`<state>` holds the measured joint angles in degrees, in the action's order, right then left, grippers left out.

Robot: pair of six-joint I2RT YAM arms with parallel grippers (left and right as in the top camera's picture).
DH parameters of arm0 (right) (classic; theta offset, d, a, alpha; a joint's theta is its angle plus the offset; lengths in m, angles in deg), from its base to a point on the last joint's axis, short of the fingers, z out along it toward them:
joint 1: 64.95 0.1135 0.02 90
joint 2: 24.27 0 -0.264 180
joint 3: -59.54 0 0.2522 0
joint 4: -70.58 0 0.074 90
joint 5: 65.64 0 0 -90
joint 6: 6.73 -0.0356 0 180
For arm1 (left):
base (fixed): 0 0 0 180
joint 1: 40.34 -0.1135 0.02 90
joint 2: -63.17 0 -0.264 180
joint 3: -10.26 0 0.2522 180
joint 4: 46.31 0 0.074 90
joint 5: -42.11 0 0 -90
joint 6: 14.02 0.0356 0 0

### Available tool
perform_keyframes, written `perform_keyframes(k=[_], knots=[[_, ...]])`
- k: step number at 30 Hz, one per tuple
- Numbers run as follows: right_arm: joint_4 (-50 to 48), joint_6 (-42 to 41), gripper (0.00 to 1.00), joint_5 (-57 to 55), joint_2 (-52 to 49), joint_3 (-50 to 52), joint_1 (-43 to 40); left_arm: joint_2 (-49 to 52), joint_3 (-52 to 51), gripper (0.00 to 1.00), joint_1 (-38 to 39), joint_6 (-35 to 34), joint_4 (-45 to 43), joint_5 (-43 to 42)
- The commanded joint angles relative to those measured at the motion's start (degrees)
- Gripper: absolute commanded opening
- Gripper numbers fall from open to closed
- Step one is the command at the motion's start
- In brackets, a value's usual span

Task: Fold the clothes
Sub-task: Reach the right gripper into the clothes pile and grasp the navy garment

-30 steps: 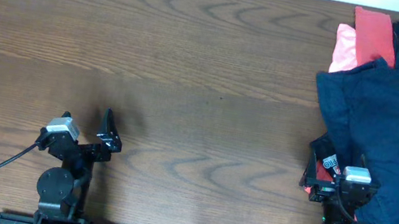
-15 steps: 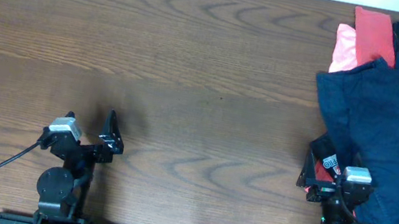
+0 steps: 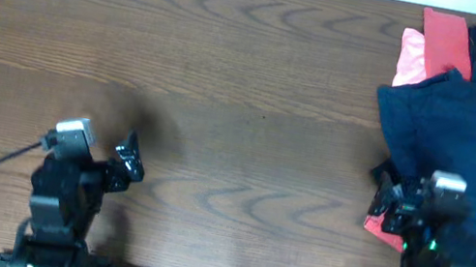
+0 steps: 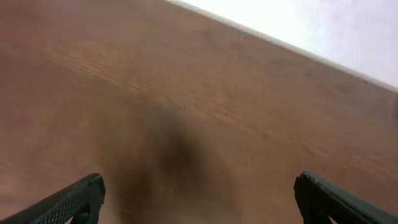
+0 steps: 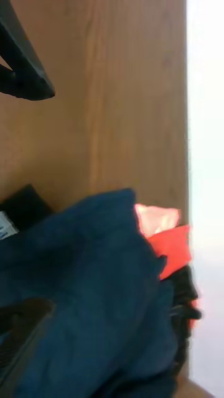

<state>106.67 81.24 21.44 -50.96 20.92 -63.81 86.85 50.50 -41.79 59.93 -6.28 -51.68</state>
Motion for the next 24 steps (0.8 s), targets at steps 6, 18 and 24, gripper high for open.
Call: perform_keyframes(k=[6, 18, 24], knots=[[16.3, -0.7, 0.99, -4.2, -31.5, -23.1, -3.1, 21.0, 18.8, 0.98, -0.1, 1.4, 14.9, -0.3], [10.8, -7.4, 0.93, -15.0, -59.2, -32.1, -7.1, 32.9, 23.2, 0.98, -0.1, 1.3, 17.0, -0.3], [7.7, -8.7, 0.66, -14.9, -66.3, -32.1, -8.4, 33.2, 23.2, 0.98, -0.1, 1.3, 17.0, -0.3]])
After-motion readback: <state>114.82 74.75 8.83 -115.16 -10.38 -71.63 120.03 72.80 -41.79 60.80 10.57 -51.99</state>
